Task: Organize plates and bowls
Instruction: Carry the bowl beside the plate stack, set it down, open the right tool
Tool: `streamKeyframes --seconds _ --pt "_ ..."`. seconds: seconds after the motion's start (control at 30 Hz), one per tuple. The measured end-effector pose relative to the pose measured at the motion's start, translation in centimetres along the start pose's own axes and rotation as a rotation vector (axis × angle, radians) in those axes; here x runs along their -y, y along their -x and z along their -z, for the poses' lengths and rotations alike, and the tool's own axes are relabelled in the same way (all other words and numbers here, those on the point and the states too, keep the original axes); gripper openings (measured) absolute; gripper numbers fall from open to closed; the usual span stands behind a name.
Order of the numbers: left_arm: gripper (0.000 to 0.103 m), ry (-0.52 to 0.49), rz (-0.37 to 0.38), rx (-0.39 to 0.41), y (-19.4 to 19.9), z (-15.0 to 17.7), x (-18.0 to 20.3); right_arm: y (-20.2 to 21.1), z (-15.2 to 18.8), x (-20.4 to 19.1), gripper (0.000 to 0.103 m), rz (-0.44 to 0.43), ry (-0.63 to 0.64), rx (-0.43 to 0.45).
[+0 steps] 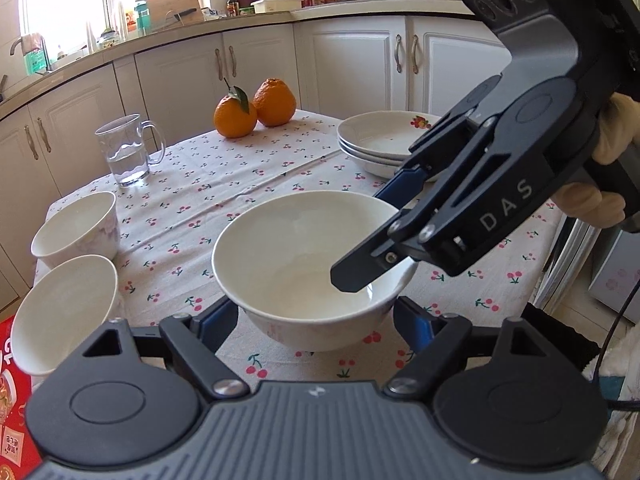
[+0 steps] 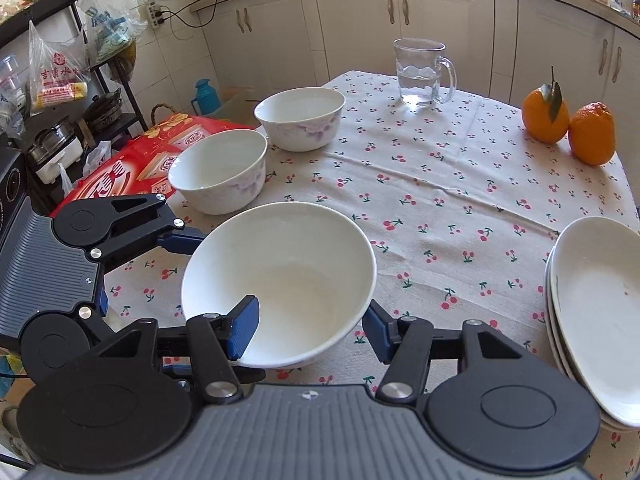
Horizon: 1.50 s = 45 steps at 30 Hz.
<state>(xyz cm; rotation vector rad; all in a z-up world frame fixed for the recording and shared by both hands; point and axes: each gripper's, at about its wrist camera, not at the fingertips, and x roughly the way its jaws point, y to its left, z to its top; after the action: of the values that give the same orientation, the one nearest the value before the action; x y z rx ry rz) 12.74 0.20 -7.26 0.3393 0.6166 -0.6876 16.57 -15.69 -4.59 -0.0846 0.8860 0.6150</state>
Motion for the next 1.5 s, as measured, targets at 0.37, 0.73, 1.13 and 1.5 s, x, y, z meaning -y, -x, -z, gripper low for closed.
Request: streamKeyframes --seconds 0.37,0.73,1.13,1.5 --pt "0.084 0.001 0.017 -0.011 -1.6 -0.4 0.4 0.1 0.6 1.5 0.063 0.024 -0.034 0.003" --pt "0.084 0.01 0.022 -0.014 -2.1 -0.4 0.2 -0.3 0.6 2.0 0.063 0.026 -0.046 0.0" --pt "0.091 0.013 0.014 0.004 -1.4 -0.5 0.2 0.0 0.5 1.6 0.094 0.01 -0.04 0.019" --pt "0.094 0.094 -0.005 0.024 1.2 0.1 -0.8 0.7 -0.1 0.5 0.098 0.016 -0.001 0.04"
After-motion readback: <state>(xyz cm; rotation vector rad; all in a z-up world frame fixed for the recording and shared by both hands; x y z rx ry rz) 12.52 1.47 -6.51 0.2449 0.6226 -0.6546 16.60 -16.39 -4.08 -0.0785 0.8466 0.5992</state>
